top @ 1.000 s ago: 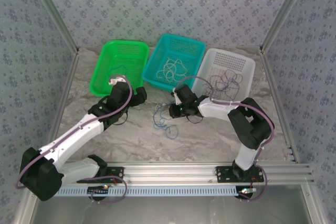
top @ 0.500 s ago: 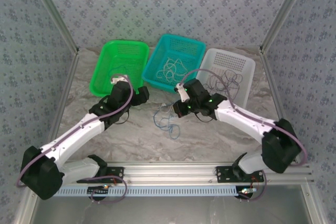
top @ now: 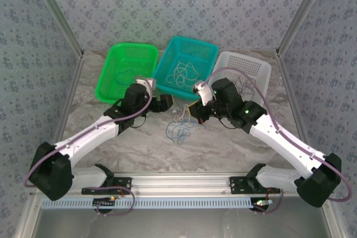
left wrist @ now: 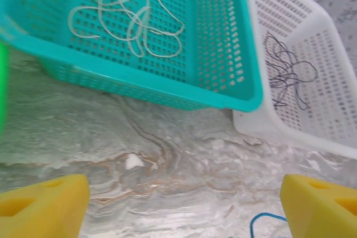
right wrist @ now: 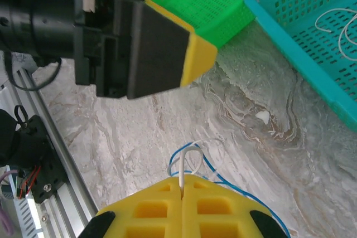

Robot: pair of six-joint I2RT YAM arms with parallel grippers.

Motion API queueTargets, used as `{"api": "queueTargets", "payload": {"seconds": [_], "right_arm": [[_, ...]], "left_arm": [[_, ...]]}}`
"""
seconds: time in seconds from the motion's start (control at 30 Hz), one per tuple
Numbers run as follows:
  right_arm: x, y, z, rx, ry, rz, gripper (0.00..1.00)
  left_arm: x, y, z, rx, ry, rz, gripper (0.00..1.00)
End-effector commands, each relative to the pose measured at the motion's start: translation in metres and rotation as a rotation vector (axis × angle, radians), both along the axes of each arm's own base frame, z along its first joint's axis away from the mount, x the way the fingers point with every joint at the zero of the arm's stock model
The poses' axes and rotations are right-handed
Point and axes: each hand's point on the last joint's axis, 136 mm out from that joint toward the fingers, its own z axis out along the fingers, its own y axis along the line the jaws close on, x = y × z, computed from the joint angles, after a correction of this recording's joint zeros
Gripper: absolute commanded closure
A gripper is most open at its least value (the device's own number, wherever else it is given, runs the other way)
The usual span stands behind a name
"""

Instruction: Untangle the cables

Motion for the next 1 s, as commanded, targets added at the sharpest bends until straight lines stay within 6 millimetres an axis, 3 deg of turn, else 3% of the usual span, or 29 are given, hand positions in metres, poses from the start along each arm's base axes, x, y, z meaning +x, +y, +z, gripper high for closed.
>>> {"api": "queueTargets", "payload": {"seconds": [0.0,0.2,0.53,0.97], "right_arm": [[0.007,-0.007,0.011,0.018,-0.08,-0.034,1.0],[0.014,-0.016,0.028,0.071,-0.158,-0.094,1.0],[0.017,-0.015,0.025,0.108,-0.109,-0.094,1.0],[0.017,-0.014,0.034,0.2,-0.045,-0.07,1.0]], "left_arm": [[0.0,-0.022,0.012,-0.062,0.0,-0.088,0.18],[-0.006,-0.038,0.012,-0.12,-0.001,-0.145,0.24],[-0.034,-0.069,0.036,-0.195,-0.127,-0.365,0.26],[-0.056,-0.07,0.042,-0.086,-0.285,-0.438,0.29]]}}
